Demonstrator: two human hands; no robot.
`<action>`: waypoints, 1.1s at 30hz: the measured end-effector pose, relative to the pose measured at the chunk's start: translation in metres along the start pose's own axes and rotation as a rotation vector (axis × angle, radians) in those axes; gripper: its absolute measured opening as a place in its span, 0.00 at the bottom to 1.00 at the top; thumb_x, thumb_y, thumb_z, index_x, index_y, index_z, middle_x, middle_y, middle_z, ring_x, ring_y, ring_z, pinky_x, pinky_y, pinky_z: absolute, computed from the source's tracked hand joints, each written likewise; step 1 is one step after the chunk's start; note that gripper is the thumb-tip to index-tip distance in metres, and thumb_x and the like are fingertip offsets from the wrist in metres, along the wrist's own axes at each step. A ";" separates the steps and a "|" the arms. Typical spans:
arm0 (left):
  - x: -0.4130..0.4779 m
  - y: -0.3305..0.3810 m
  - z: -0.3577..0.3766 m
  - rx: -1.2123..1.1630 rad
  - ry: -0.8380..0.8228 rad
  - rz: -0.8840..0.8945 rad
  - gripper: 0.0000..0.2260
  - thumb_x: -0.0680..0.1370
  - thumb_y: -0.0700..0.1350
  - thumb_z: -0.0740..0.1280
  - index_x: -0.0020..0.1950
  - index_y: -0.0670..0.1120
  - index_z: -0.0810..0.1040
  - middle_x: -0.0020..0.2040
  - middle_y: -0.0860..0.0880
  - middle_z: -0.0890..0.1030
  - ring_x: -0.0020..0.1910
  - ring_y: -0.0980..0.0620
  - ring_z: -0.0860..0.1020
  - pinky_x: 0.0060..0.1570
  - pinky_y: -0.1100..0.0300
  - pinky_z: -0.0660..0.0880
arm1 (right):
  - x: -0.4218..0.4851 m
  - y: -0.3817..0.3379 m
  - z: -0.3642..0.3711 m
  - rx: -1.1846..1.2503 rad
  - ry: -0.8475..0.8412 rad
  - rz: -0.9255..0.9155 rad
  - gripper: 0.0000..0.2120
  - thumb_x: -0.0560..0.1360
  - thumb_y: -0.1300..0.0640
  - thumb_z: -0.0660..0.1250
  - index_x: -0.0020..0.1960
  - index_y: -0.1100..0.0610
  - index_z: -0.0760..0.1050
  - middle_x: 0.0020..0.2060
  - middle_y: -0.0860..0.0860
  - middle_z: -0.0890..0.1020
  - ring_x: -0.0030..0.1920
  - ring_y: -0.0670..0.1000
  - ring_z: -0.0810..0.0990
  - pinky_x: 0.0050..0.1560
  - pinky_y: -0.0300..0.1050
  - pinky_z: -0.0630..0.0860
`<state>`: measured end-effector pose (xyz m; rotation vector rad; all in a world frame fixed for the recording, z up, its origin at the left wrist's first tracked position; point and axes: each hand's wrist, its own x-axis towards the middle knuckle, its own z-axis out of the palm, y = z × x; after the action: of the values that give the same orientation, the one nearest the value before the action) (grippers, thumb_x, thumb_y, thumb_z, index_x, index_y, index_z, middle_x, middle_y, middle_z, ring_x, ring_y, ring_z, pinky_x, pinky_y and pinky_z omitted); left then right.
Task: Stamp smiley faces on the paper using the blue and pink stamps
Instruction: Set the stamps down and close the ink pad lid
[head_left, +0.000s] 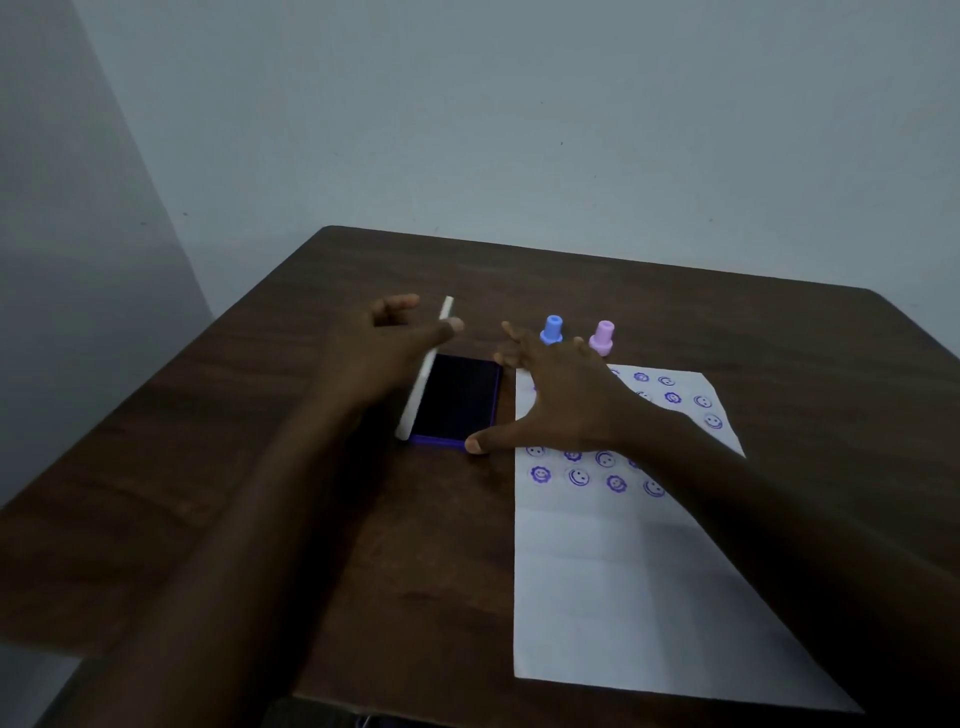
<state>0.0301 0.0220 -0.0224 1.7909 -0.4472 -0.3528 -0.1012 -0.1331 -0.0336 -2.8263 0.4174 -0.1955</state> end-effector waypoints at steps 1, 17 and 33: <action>0.002 -0.003 0.006 0.044 -0.019 -0.022 0.34 0.65 0.63 0.77 0.68 0.54 0.74 0.61 0.52 0.78 0.49 0.58 0.76 0.40 0.61 0.72 | -0.001 0.001 0.001 0.015 0.014 0.000 0.60 0.55 0.21 0.67 0.78 0.50 0.55 0.74 0.46 0.68 0.77 0.59 0.57 0.68 0.46 0.31; 0.001 -0.021 0.044 0.791 -0.003 0.101 0.53 0.61 0.70 0.74 0.79 0.50 0.60 0.79 0.43 0.62 0.77 0.41 0.60 0.72 0.43 0.63 | -0.006 0.017 0.004 0.089 0.006 -0.050 0.70 0.54 0.23 0.69 0.77 0.48 0.29 0.78 0.49 0.60 0.74 0.50 0.34 0.70 0.56 0.25; -0.004 -0.020 0.039 0.744 0.065 0.286 0.30 0.72 0.70 0.64 0.65 0.52 0.76 0.67 0.46 0.75 0.66 0.45 0.72 0.65 0.47 0.70 | -0.018 0.027 -0.005 0.129 0.111 -0.004 0.44 0.64 0.26 0.67 0.75 0.44 0.62 0.73 0.47 0.70 0.76 0.53 0.59 0.75 0.65 0.53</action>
<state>0.0112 -0.0046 -0.0515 2.3995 -0.8537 0.0978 -0.1260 -0.1540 -0.0383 -2.6982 0.4077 -0.3679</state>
